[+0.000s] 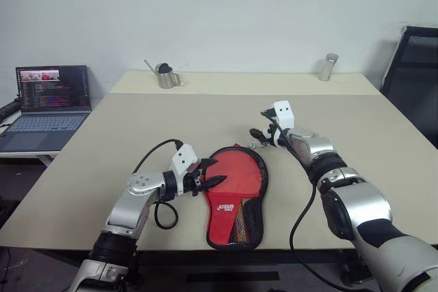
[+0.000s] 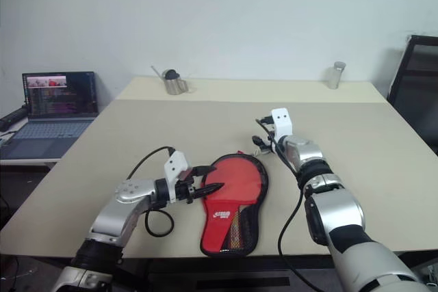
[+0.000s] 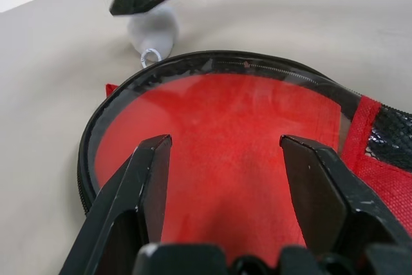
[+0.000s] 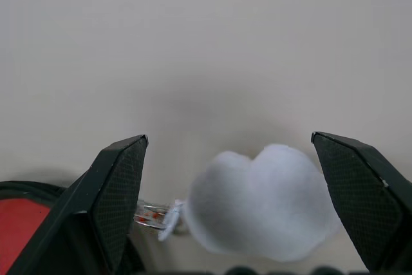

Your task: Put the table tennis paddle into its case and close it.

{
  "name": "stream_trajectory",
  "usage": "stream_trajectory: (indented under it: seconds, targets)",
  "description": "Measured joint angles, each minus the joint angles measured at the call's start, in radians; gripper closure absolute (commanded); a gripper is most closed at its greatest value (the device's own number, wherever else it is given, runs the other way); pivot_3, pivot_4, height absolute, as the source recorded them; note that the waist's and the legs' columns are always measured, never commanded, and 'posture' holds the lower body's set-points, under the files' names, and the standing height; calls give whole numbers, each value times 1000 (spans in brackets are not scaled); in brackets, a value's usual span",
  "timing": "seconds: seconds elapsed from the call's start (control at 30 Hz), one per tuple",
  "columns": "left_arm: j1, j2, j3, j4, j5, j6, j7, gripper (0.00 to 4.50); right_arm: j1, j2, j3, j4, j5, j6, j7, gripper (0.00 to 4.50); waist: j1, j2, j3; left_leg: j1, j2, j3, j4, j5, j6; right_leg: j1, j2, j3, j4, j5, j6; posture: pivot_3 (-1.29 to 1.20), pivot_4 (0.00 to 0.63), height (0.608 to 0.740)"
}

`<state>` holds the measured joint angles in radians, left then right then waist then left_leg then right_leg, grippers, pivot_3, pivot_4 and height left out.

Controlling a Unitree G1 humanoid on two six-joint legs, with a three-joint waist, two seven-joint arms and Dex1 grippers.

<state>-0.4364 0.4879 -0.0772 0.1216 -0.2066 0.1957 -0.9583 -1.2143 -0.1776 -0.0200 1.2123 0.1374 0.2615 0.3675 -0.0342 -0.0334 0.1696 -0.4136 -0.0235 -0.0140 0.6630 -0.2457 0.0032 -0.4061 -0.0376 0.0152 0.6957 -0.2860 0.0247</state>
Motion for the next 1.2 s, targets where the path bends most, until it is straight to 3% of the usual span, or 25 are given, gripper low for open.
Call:
stream_trajectory:
  seconds: [0.33,0.43,0.7,0.83,1.2]
  targets:
    - [17,16,0,-39,-2,25,28,1595,-4,38,-15,100,-55,-79,-73,0,-2,1,1,0,0,0,0,0,0,0,0,0,0,0,0,0,150,740]
    - [17,16,-1,-44,-1,25,30,1554,-4,40,-27,101,-63,-80,-86,604,-2,2,1,0,0,0,0,0,0,0,0,0,0,0,0,0,150,740]
    - [-83,-24,-48,-8,10,8,24,1554,-5,42,-38,101,-86,-82,-89,3302,-1,2,1,0,0,0,0,0,0,0,0,0,0,0,0,0,150,740]
    - [-140,-35,-98,73,52,-33,-3,1554,-5,52,-38,101,-88,-86,-86,4276,-7,2,1,0,0,0,0,0,0,0,0,0,0,0,0,0,150,740]
    - [-195,-50,-150,325,112,-102,-67,1554,-10,74,-44,101,-89,-88,-70,4454,-17,2,1,2,0,0,0,0,0,1,0,0,1,0,0,0,150,740]
